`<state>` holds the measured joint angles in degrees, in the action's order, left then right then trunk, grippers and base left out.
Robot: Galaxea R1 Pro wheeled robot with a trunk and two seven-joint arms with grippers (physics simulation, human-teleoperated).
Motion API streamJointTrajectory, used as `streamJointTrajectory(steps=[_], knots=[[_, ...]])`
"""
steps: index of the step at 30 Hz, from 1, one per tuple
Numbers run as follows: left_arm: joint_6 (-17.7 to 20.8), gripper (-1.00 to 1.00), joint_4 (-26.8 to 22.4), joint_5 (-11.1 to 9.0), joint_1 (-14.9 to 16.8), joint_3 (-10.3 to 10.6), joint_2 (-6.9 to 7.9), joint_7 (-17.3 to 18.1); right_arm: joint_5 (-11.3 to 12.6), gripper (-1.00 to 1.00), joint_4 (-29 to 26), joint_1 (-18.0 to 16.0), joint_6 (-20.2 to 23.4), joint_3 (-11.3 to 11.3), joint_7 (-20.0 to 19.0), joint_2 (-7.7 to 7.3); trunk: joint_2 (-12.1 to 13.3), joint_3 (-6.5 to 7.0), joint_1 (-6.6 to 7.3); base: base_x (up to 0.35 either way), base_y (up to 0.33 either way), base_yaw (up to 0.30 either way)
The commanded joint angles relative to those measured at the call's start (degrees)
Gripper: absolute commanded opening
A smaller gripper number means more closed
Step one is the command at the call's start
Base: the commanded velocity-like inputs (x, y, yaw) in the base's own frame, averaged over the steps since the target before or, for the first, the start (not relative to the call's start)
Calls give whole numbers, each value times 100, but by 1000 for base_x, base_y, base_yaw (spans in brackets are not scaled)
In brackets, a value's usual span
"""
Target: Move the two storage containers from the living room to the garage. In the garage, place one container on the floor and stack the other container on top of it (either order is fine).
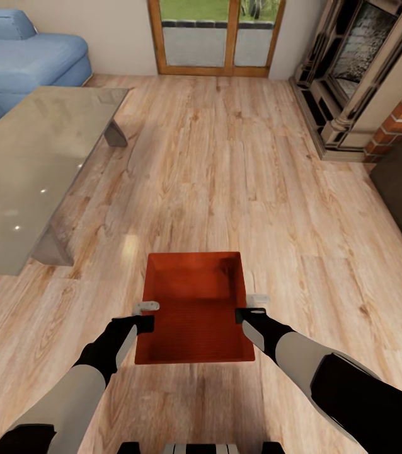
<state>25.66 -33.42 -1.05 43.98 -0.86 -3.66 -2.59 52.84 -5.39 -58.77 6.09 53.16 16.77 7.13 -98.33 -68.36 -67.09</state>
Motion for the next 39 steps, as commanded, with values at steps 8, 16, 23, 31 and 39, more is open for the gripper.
streamJointTrajectory(steps=[8, 16, 23, 31, 39], knots=[[36, -100, 11, -141, -3, 33, 32, -49, -37, -100, -41, -3, -117, 10, 20, -62, 321, 213, 177, 0, 0, 0], [28, -100, 11, -141, -3, 33, 32, -50, -37, -100, -41, -3, -117, 10, 20, -63, 642, 429, 352, 0, 0, 0], [27, -100, 11, -141, -3, 32, 32, -51, -37, -100, -41, -3, -117, 10, 20, -63, 922, 617, 506, 0, 0, 0], [27, -100, 11, -146, -3, 33, 32, -55, -37, -100, -41, -3, -117, 10, 20, -63, 1243, 833, 682, 0, 0, 0], [2, -100, 18, -143, -3, 38, 25, -58, -37, -100, -41, -3, -114, 10, 20, -63, 1564, 1049, 857, 0, 0, 0]])
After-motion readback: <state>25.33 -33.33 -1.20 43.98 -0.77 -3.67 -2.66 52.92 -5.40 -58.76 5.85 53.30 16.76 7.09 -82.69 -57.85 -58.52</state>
